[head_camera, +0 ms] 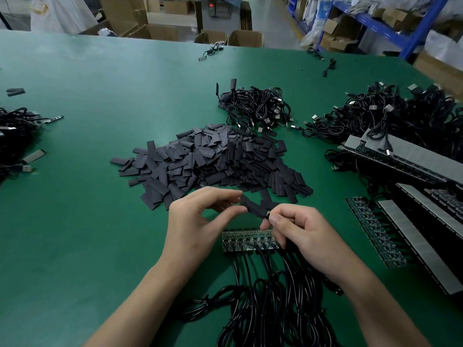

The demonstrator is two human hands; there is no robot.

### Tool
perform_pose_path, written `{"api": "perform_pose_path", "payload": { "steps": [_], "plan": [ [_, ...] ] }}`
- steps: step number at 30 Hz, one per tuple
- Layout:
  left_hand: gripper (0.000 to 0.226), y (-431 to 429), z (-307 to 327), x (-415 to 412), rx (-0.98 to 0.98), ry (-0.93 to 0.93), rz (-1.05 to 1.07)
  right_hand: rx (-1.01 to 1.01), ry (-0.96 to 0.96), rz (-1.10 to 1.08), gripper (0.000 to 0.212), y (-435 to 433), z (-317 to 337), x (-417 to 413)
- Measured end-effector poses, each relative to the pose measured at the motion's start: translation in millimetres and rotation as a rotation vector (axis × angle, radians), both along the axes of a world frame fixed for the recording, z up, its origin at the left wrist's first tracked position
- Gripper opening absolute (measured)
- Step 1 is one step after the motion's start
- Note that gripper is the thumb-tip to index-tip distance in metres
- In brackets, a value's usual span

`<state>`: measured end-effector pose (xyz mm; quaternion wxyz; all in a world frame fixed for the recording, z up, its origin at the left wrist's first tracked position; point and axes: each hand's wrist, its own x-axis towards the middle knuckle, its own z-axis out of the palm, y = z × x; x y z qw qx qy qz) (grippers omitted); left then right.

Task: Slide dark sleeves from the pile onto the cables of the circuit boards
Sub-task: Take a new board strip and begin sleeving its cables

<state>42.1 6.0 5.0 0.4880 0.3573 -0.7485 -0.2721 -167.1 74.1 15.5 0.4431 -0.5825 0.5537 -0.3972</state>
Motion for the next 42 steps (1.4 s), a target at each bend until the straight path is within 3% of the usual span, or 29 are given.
{"api": "perform_pose_path", "payload": {
  "steps": [17,38,42],
  "plan": [
    [0.02,2.3,-3.8,-5.0,0.16,0.119,-0.051,0.062,-0.178,-0.026,0.025,-1.2,-3.7,7.3],
    [0.019,4.8,-0.7,-6.3,-0.029,0.041,-0.048,0.072,-0.23,-0.04,0.026,0.5,-1.6,11.7],
    [0.021,8.4,-1.3,-6.9,0.093,0.127,-0.032,0.063,-0.238,-0.03,0.024,-0.1,-1.2,12.8]
  ]
}}
